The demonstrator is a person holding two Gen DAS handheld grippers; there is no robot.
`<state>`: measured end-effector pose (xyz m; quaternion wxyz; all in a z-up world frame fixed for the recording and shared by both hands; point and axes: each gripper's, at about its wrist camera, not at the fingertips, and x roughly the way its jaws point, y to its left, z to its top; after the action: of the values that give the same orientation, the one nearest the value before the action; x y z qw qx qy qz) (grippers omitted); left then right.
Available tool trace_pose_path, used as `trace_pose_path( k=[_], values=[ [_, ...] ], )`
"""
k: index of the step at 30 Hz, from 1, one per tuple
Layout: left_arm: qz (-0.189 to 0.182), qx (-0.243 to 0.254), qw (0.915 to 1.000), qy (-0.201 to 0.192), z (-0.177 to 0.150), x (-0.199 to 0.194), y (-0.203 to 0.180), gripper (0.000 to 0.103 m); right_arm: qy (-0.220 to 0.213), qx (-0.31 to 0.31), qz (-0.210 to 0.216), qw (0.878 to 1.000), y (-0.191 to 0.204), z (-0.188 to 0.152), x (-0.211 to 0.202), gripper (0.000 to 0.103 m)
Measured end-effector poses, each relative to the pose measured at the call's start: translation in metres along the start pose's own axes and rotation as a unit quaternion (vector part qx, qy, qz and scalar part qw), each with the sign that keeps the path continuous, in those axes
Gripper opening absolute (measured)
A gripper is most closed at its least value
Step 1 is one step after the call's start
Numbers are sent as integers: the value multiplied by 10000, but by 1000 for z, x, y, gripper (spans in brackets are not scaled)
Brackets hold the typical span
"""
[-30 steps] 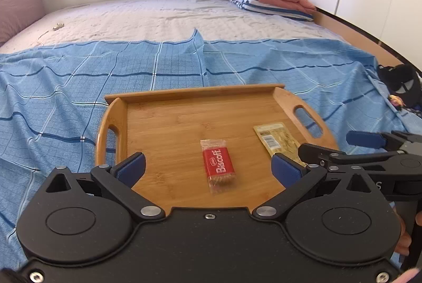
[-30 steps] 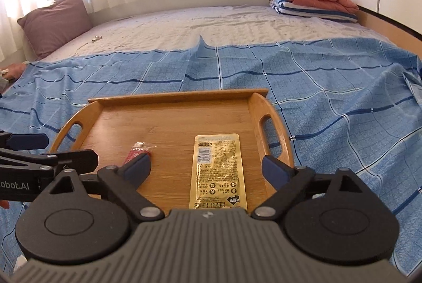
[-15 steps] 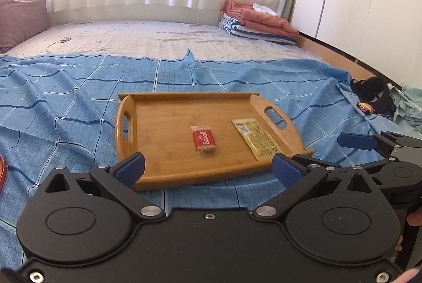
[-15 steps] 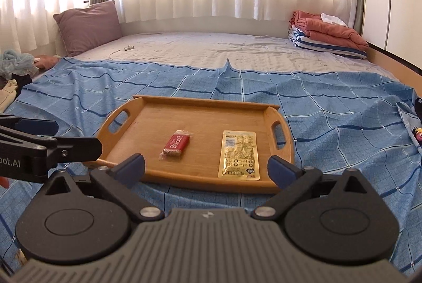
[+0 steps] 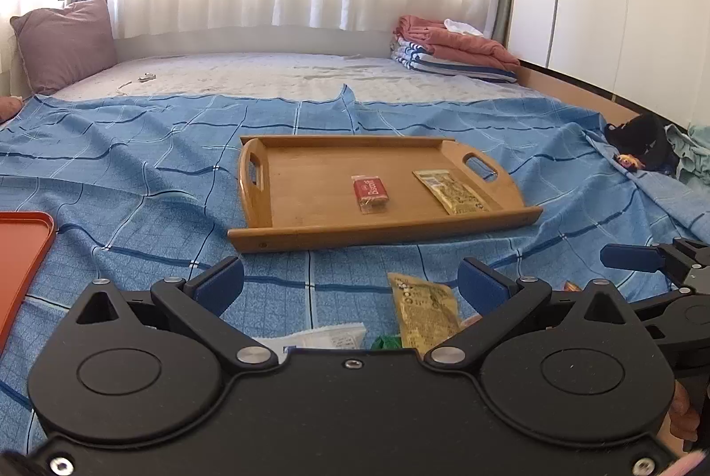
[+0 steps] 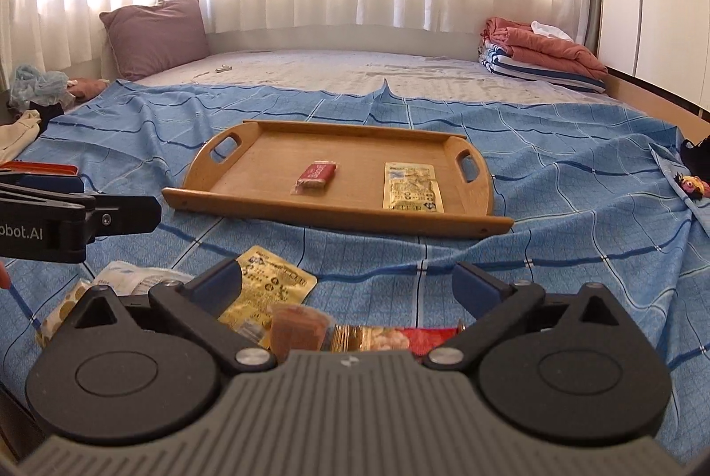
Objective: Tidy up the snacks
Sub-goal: 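Move both open tools back from the tray to the snack pile, then grasp the white cookie-print packet with the left tool while the right tool grasps the red wafer packet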
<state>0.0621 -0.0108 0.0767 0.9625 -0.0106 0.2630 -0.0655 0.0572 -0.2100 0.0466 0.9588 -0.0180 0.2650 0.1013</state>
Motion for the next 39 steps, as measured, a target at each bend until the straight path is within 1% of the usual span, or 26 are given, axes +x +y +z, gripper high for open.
trace_pose_path(
  k=[7,12,17,21,32,39],
  values=[
    [179,62,9998,-25,-31,-16,2,103,14,30,-166,9999,16,-30,-14,103],
    [293,134,9995,6,-54,-24,6,103,-15,-62,-312,9995,29,-45,-21,103],
    [439,195,9988,18,-69,-30,9,103,34,-110,-332,9994,39,-56,-26,103],
    [474,224,9986,-27,-74,-33,10,103,89,-149,-434,9989,44,-63,-27,103],
    [455,212,9987,54,-81,-35,12,103,174,132,-421,9989,46,-72,-28,103],
    [442,128,9989,29,-80,-36,16,93,212,389,-449,9980,47,-72,-25,103]
  ],
)
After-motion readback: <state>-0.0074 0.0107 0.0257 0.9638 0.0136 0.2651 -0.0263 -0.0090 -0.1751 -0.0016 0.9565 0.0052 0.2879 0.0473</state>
